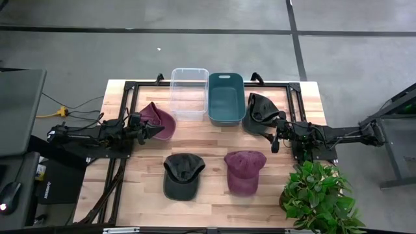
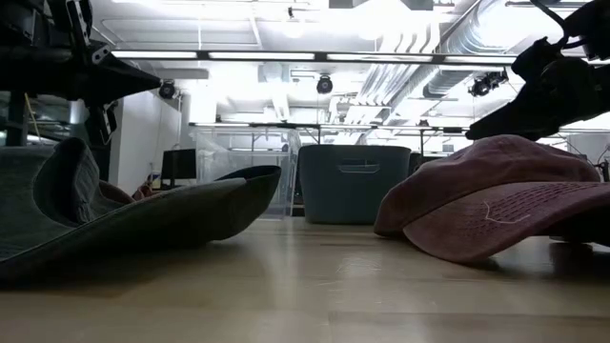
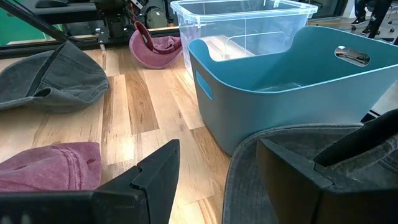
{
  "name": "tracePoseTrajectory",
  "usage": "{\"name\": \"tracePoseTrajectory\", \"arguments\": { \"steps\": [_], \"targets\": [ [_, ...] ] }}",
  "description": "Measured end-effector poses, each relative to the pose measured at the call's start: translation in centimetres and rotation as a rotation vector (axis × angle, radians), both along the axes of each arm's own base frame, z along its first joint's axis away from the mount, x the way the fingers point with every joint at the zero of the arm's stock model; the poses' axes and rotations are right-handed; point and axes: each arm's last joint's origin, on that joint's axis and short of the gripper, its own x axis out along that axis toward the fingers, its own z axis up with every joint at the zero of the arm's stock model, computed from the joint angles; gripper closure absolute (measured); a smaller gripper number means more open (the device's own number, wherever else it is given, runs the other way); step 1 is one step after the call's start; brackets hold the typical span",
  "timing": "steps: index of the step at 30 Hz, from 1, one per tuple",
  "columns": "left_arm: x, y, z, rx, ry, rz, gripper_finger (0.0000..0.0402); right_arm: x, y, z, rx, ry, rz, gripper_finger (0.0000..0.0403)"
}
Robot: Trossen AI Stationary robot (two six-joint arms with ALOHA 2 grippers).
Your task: Pick & Place hat
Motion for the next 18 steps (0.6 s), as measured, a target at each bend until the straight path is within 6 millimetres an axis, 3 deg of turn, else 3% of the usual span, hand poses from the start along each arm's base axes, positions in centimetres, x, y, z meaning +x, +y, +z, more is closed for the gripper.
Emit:
{"name": "tracePoseTrajectory", "arguments": {
  "steps": [18],
  "targets": [
    [-0.11, 0.1, 0.83, -0.017, -0.09, 0.033, 0.0401, 0.0, 0.0, 0.0, 0.0, 0.0, 0.0, 0.0194]
  ]
}}
